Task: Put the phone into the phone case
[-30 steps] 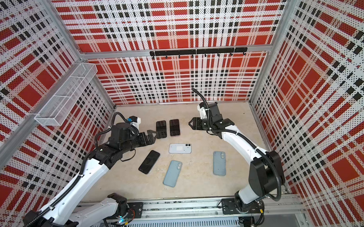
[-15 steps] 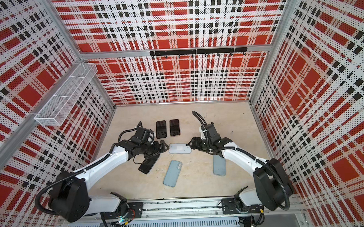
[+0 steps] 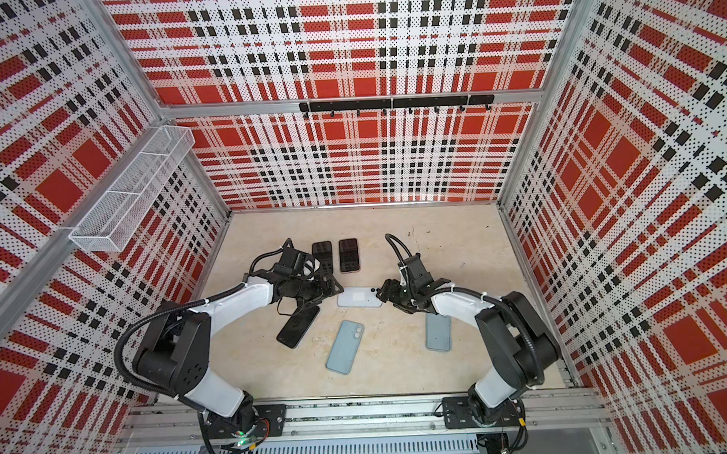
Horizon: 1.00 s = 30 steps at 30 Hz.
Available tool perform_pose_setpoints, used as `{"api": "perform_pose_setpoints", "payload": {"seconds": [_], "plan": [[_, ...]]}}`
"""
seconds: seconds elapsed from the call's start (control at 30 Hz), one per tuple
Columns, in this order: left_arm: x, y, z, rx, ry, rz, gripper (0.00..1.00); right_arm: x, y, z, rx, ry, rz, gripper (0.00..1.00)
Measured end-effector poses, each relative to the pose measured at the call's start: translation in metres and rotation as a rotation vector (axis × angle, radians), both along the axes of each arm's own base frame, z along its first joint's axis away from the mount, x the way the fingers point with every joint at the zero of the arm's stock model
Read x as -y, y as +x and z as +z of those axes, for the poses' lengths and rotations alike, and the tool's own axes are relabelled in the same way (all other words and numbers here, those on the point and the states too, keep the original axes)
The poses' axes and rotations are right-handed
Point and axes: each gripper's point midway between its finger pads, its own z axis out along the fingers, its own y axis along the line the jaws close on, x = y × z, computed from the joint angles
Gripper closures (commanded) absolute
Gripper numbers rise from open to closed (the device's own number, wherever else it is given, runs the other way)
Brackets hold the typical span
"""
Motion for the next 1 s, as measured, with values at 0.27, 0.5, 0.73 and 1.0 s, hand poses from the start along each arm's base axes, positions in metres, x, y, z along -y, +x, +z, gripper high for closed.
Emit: {"api": "perform_pose_setpoints", "payload": {"seconds": [0.27, 0.5, 0.73, 1.0], "plan": [[0.032, 0.015, 0.027, 0.18, 0.261, -0.244, 0.0, -0.008, 0.008, 0.005, -0.004, 0.03, 0.027, 0.28], [0.078, -0.01, 0.055, 0.558, 0.647, -0.824, 0.01, 0.033, 0.008, 0.053, 0.03, 0.048, 0.03, 0.27], [0.057, -0.011, 0.044, 0.568, 0.679, -1.094, 0.01, 0.072, 0.0, 0.092, 0.054, 0.055, 0.02, 0.26], [0.062, -0.016, 0.0, 0.524, 0.578, -1.301, 0.01, 0.071, -0.024, 0.084, -0.034, 0.066, 0.073, 0.26]]}}
